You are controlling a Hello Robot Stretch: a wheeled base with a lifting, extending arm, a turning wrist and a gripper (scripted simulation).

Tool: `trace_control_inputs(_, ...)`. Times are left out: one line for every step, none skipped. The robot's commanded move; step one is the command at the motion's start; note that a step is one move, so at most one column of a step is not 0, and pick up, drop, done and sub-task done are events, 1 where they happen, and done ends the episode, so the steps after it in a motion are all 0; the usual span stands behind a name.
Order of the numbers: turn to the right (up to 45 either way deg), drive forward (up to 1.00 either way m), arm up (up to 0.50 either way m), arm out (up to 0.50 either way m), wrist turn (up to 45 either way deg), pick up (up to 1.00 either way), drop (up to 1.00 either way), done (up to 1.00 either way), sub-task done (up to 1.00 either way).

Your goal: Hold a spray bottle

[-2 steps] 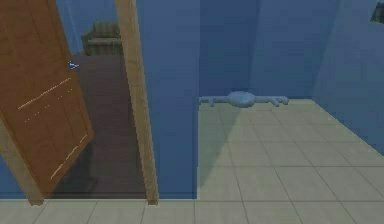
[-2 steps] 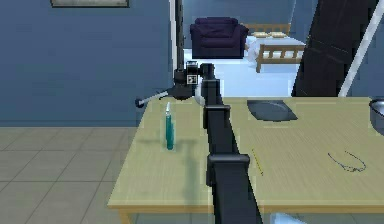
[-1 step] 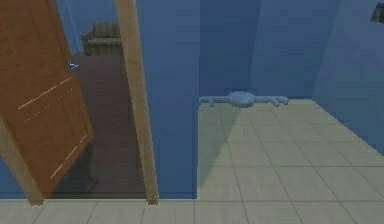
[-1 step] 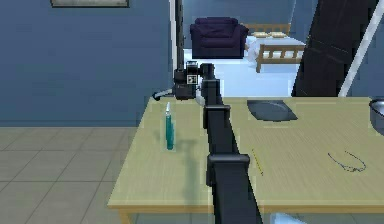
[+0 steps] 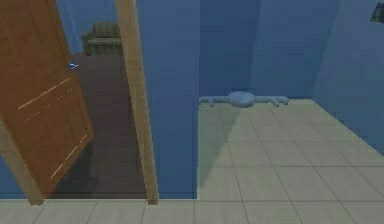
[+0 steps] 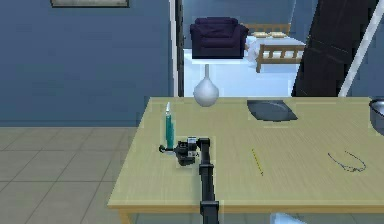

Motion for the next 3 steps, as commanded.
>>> trace_control_inputs(0.0, 0.0, 0.0, 0.0, 0.0, 1.0, 0.0, 0.0, 0.0)
trace_control_inputs(0.0, 0.0, 0.1, 0.0, 0.0, 0.0, 0.0, 0.0, 0.0)
trace_control_inputs(0.0, 0.0, 0.0, 0.0, 0.0, 0.0, 0.0, 1.0, 0.0)
